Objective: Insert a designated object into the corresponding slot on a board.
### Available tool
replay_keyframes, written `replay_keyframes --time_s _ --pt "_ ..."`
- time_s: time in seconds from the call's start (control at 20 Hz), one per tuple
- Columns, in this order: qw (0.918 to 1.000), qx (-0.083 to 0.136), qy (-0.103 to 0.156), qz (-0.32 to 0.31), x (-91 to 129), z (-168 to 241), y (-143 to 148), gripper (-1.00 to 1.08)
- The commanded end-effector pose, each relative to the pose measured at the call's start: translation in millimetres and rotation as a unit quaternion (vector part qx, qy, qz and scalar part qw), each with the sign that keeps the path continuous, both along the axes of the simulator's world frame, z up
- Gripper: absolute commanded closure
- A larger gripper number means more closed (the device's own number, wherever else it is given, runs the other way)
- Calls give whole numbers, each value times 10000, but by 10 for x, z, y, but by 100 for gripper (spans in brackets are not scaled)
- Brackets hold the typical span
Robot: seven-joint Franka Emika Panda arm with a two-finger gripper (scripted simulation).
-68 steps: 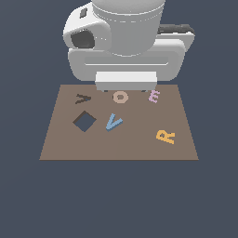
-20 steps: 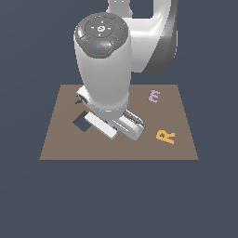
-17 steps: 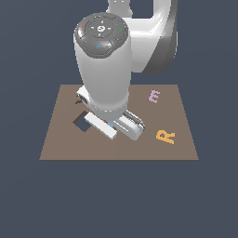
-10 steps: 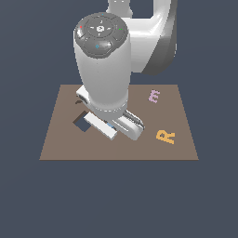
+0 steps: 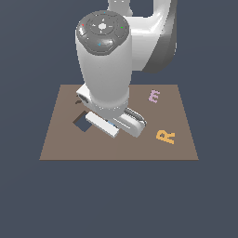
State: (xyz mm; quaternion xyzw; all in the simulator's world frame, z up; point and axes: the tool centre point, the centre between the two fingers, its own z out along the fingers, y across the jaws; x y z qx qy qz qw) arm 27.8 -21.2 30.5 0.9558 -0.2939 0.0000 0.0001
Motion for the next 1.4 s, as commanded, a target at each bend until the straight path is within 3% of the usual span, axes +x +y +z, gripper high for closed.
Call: replay_keyframes --time_s 0.0,0.4,0.7,1.0,1.35 --pt "9998 0 -1 180 -30 3 10 108" --pt "9938 0 -1 1107 -193 12 43 108" --pt "9778 1 -2 2095 -373 22 43 108" --pt "9459 1 -2 3244 -582 33 -4 108" --pt "8929 0 -2 4503 -801 45 -120 108"
